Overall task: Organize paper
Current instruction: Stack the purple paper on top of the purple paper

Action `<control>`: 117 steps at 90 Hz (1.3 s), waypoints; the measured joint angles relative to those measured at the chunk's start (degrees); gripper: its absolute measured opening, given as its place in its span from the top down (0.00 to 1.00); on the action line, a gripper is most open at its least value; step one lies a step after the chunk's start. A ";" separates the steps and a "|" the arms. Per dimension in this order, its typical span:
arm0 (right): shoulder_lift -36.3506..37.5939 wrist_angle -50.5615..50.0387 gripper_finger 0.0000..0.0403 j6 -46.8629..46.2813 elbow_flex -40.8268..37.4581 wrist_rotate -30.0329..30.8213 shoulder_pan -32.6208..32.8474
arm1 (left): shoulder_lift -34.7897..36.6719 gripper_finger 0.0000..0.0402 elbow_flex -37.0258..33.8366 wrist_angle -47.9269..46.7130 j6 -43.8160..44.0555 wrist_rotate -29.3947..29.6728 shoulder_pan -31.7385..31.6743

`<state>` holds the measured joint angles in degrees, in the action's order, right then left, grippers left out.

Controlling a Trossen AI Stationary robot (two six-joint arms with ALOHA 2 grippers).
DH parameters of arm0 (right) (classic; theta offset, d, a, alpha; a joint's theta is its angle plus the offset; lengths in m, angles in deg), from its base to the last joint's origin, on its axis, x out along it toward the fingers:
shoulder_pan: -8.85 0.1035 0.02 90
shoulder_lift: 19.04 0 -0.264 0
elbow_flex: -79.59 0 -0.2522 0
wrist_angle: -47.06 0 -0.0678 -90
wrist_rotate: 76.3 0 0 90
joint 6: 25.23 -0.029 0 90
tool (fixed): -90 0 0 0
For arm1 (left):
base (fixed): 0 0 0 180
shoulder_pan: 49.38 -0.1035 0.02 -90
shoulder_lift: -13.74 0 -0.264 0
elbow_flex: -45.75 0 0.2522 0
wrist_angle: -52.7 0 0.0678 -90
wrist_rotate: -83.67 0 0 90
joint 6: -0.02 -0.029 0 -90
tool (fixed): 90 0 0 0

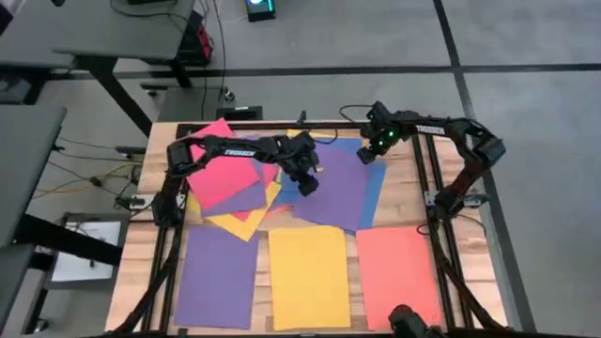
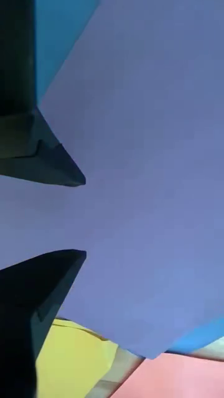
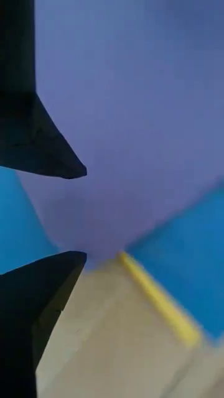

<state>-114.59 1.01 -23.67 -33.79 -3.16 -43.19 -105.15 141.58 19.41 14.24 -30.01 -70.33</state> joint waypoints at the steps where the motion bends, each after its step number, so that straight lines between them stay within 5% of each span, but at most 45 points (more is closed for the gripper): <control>1: 0.00 0.00 0.52 0.26 0.00 0.01 0.04 | 0.00 0.60 0.00 0.01 0.00 0.00 0.00; 38: 1.30 1.06 0.58 4.05 2.22 7.27 0.21 | 0.02 0.60 0.00 0.02 1.46 0.02 -0.02; 66: -6.14 -1.59 0.59 4.70 2.47 7.91 0.59 | 0.02 0.60 0.04 -0.14 1.25 -0.11 -0.02; 75: -6.15 -1.47 0.68 4.69 2.43 8.17 0.59 | 0.02 0.60 0.07 -0.51 1.27 -0.37 -0.02; 90: -2.32 -2.26 0.96 7.62 1.91 7.85 -0.18 | 0.02 0.60 0.07 -0.52 1.53 -1.15 -0.02; 117: 10.14 -7.82 1.00 8.75 4.53 7.43 0.49 | 5.38 0.60 0.53 -1.25 1.46 -1.09 -1.54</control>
<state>-104.45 -6.81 -14.92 -29.26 4.27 -42.71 -99.77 142.11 18.16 15.70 -31.10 -71.88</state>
